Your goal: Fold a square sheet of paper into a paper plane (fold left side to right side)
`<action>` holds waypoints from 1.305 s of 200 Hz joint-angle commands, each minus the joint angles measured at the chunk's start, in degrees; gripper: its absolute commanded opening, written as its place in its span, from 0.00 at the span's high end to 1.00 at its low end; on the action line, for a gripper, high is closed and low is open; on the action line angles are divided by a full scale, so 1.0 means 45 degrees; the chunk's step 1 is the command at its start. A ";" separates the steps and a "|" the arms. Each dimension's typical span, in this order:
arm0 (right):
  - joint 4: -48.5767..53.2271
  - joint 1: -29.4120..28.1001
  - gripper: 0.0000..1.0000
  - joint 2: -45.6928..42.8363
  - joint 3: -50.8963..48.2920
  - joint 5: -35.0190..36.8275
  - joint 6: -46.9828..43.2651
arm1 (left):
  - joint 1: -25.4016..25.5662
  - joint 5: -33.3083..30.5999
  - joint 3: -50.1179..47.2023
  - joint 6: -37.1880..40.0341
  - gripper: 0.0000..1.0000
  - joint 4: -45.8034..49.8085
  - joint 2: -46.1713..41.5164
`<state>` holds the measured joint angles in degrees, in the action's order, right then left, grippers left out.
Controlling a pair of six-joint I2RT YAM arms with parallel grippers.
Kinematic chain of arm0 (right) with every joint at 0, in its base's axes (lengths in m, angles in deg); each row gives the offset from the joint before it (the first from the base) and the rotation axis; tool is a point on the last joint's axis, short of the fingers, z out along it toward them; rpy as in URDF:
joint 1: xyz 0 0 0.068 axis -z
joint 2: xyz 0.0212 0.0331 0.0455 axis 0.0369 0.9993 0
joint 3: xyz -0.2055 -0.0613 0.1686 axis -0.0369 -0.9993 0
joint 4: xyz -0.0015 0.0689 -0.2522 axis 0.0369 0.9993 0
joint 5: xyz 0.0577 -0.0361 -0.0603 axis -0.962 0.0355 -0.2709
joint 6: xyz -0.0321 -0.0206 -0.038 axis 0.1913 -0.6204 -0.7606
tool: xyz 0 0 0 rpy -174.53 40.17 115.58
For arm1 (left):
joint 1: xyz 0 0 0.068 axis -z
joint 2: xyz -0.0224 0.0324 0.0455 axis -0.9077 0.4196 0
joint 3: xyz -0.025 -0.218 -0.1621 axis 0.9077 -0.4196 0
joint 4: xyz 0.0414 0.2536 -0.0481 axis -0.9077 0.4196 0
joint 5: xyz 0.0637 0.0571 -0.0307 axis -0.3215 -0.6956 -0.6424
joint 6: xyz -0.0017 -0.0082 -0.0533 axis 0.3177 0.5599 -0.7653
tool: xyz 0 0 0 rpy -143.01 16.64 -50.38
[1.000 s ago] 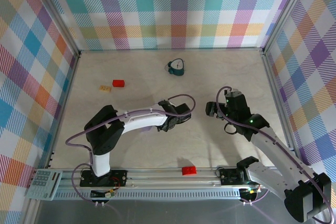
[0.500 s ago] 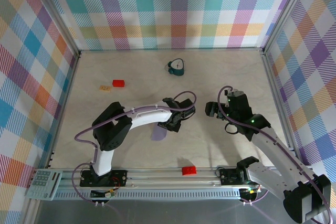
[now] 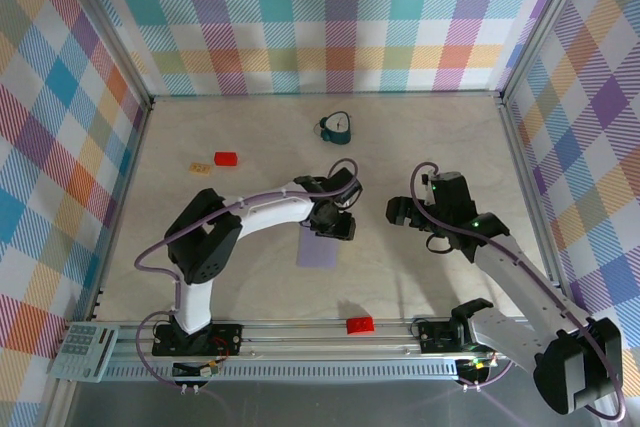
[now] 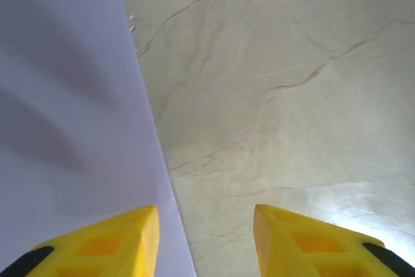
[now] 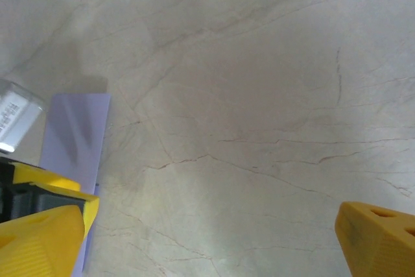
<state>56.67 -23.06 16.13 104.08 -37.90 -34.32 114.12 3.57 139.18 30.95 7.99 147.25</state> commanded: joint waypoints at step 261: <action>-0.6917 -0.2991 0.68 0.9291 0.2045 -0.6440 0.3480 | -0.6478 0.3183 -1.0170 -0.1292 0.47 -0.8697 -0.9133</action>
<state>27.92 -36.20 56.24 111.36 -65.52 -18.62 85.60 16.37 93.58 24.19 -29.15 106.48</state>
